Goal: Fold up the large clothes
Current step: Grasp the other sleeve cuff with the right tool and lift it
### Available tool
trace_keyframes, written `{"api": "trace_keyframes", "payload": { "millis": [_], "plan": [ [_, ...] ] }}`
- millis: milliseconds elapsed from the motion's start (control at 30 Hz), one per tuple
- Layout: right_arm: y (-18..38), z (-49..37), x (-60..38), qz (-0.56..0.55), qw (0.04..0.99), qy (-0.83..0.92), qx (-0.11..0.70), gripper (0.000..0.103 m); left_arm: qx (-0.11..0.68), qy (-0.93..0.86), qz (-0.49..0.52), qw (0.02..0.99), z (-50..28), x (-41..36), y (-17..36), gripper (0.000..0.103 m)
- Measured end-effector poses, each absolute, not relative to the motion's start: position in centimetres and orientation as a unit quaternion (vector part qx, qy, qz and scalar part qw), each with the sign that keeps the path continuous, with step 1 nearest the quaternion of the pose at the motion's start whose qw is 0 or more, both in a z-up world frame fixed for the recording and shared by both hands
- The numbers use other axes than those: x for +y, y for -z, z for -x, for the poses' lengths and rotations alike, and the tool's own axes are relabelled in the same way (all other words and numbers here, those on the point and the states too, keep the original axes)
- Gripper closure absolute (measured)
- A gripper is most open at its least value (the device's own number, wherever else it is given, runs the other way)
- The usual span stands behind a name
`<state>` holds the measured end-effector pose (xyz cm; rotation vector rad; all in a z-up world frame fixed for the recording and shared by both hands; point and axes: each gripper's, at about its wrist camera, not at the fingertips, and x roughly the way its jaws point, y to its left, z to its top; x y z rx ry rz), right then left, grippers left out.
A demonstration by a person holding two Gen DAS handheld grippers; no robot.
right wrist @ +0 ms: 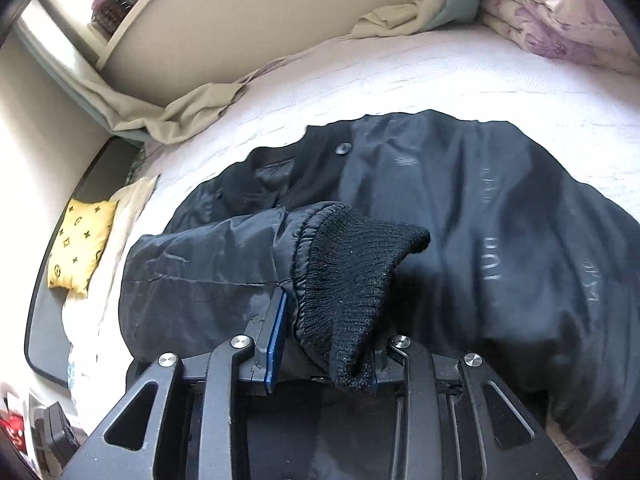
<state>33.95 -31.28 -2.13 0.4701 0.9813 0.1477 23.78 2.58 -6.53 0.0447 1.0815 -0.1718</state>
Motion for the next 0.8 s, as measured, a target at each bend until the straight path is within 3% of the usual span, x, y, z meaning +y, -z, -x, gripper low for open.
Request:
{"api": "trace_keyframes", "payload": {
  "millis": [267,533,700,800],
  "plan": [
    [3.5,-34.1,-33.2,-0.25,0.837,-0.035,0.485,0.075,0.513,0.066,-0.016,0.856,-24.1,3.9,6.5,0.018],
    [7.4,-34.5,-32.6,-0.202,0.837,-0.005,0.509,0.074,0.508,0.051,-0.022,0.86,-24.5,3.7,6.5,0.018],
    [6.9,-34.3,-32.5,-0.196,0.841,-0.011,0.504,0.069,0.496,0.038,-0.028,0.867,-25.7,3.4,5.4,0.018],
    [6.3,-33.8,-32.7,-0.204,0.841,-0.016,0.502,0.061,0.481,0.031,-0.039,0.875,-26.8,3.7,4.1,0.018]
  ]
}}
